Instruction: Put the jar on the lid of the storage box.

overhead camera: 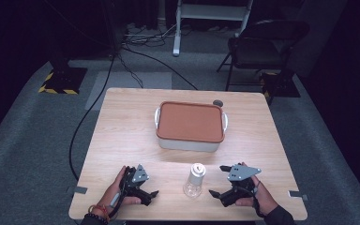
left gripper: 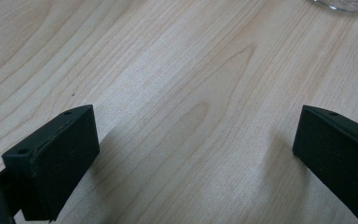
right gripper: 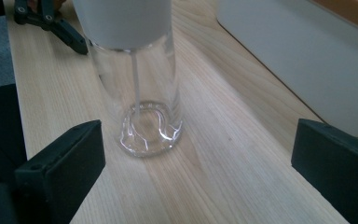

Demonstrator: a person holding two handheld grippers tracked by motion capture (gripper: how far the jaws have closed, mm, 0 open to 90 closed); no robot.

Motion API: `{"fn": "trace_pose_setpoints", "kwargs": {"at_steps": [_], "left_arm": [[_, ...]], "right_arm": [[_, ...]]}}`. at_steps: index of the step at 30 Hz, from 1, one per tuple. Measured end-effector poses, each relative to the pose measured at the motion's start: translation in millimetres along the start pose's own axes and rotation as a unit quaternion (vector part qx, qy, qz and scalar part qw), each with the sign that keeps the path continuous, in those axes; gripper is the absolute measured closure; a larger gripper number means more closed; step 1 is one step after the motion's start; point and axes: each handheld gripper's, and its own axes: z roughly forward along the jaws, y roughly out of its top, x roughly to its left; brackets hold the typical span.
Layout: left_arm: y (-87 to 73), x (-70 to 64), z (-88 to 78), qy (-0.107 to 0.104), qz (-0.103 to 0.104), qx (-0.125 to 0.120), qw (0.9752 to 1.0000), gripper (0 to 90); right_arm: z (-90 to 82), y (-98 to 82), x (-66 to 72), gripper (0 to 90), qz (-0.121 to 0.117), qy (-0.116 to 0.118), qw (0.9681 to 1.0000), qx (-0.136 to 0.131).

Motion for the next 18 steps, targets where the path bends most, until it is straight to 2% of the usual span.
{"fn": "trace_pose_setpoints", "kwargs": {"at_steps": [7,18], "left_arm": [[0.0,0.1,0.0,0.000,0.000,0.000,1.0000,0.2],[0.0,0.0,0.0,0.000,0.000,0.000,1.0000,0.2]], "right_arm": [[10.7,10.3,5.7,3.1,-0.001,0.021,0.9998,-0.008],[25.4,20.2,12.2,3.4,-0.006,0.035,0.9993,-0.009]]}}
